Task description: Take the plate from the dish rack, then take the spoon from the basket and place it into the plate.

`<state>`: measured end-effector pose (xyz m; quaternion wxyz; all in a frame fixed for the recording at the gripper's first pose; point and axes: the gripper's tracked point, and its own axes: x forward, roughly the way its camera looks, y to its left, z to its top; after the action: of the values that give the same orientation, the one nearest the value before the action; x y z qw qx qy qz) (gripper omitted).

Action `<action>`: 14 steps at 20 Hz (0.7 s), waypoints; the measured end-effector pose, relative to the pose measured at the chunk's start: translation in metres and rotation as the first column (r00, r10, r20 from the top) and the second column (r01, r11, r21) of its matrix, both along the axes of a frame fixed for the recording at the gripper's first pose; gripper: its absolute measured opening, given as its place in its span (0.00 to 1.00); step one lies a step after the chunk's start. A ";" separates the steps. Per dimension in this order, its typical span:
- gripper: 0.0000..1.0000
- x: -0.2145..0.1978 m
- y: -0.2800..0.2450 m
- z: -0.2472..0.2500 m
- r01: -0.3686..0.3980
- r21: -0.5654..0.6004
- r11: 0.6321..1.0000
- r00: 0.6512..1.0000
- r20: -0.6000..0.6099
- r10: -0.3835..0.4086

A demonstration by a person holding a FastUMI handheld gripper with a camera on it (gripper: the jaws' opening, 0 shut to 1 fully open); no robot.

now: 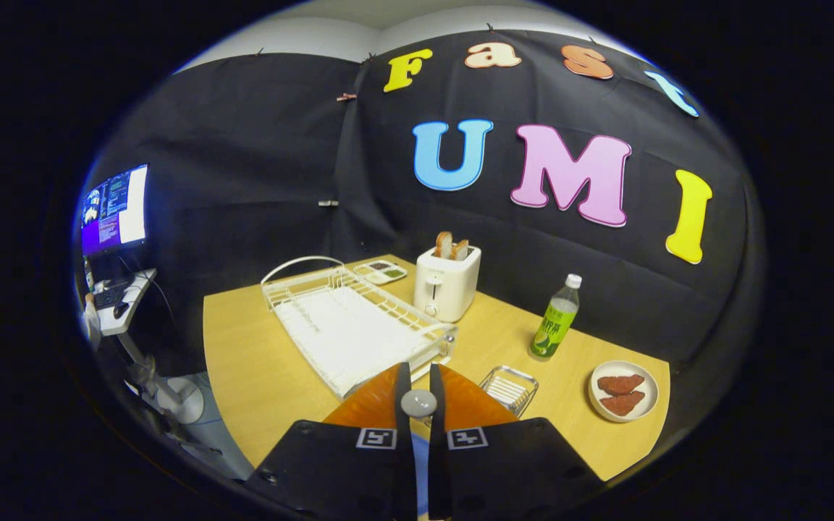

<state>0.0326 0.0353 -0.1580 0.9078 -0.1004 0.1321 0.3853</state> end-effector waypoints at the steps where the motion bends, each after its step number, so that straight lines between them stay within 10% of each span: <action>1: 0.10 -0.004 0.002 -0.012 -0.002 -0.020 1.000 1.000 0.005 0.002; 14: 0.13 -0.035 0.017 -0.042 -0.054 -0.157 0.986 0.988 0.134 0.076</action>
<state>-0.0025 0.0523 -0.2002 0.8913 -0.2009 0.0939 0.3956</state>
